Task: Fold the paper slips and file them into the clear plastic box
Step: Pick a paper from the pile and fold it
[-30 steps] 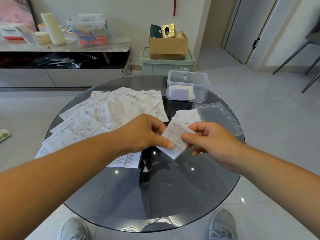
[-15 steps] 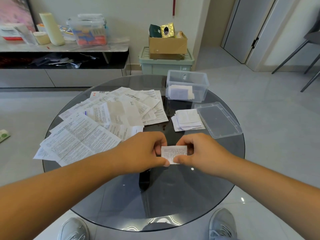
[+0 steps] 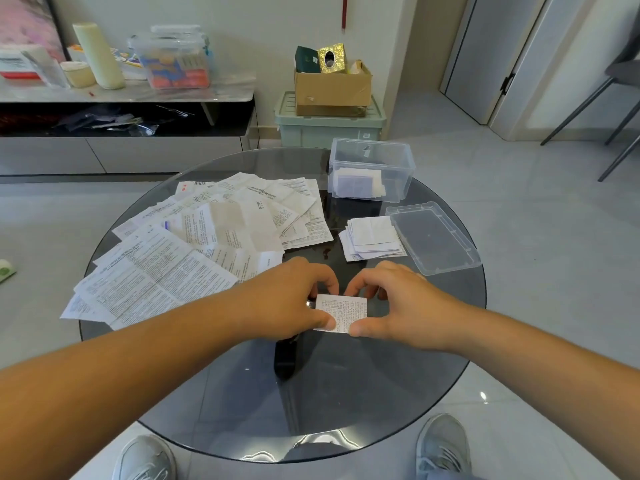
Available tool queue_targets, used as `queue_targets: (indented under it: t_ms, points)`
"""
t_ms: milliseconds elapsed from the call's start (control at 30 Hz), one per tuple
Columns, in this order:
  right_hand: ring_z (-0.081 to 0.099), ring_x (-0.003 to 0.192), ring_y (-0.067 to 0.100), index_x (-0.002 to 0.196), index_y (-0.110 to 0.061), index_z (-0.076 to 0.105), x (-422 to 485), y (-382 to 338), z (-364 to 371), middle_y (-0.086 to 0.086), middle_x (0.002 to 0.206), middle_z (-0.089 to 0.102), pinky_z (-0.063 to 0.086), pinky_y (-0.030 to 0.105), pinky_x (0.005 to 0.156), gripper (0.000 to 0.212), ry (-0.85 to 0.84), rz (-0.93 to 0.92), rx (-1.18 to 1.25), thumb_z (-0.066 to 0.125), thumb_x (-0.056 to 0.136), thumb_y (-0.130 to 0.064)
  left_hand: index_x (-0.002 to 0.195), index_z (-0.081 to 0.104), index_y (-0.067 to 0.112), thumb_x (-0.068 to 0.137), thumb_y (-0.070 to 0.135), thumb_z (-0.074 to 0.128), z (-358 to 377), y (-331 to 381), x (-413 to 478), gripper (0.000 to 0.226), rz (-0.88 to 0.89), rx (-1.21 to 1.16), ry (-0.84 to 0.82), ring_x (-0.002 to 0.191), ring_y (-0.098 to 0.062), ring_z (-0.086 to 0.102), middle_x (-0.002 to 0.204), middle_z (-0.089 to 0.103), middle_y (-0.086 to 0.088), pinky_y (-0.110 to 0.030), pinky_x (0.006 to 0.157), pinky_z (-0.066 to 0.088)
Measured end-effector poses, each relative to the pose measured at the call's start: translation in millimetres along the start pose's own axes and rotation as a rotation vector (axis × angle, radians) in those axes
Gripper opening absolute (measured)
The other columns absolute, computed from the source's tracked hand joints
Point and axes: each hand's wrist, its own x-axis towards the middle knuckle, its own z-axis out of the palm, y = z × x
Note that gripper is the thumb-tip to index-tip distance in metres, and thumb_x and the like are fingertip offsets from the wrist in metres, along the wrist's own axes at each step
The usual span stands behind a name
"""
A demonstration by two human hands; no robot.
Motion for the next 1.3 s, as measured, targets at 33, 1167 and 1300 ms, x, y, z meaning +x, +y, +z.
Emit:
queue_targets:
  t_ms: [33, 1167, 1300]
  points:
    - [0.047, 0.106, 0.008, 0.109, -0.045, 0.058, -0.9, -0.3, -2.1, -0.015, 0.104, 0.050, 0.044, 0.040, 0.099, 0.041, -0.014, 0.004, -0.009, 0.079, 0.075, -0.053, 0.109, 0.061, 0.034, 0.084, 0.038, 0.078, -0.3, 1.1, 0.4, 0.030, -0.006, 0.015, 0.004, 0.080, -0.004, 0.055, 0.098, 0.052, 0.014, -0.018, 0.064, 0.042]
    - [0.057, 0.069, 0.010, 0.088, -0.025, 0.061, 76.3, 41.1, -55.0, -0.006, 0.076, 0.061, 0.038, 0.024, 0.058, 0.017, 0.525, 0.190, 0.201, 0.078, 0.085, -0.027, 0.083, 0.071, 0.014, 0.088, 0.026, 0.076, -27.9, 14.6, 124.9, 0.014, -0.158, -0.424, 0.401, 0.065, -0.012, 0.067, 0.076, 0.072, -0.001, -0.020, 0.056, 0.058]
    - [0.061, 0.083, 0.017, 0.094, -0.023, 0.063, 83.3, 41.8, -48.4, -0.011, 0.084, 0.060, 0.051, 0.034, 0.071, 0.014, 0.515, 0.199, 0.086, 0.073, 0.086, -0.027, 0.085, 0.069, 0.014, 0.087, 0.027, 0.078, -22.0, 7.3, 135.1, 0.016, -0.181, -0.371, 0.373, 0.071, -0.020, 0.073, 0.078, 0.074, -0.005, -0.033, 0.067, 0.063]
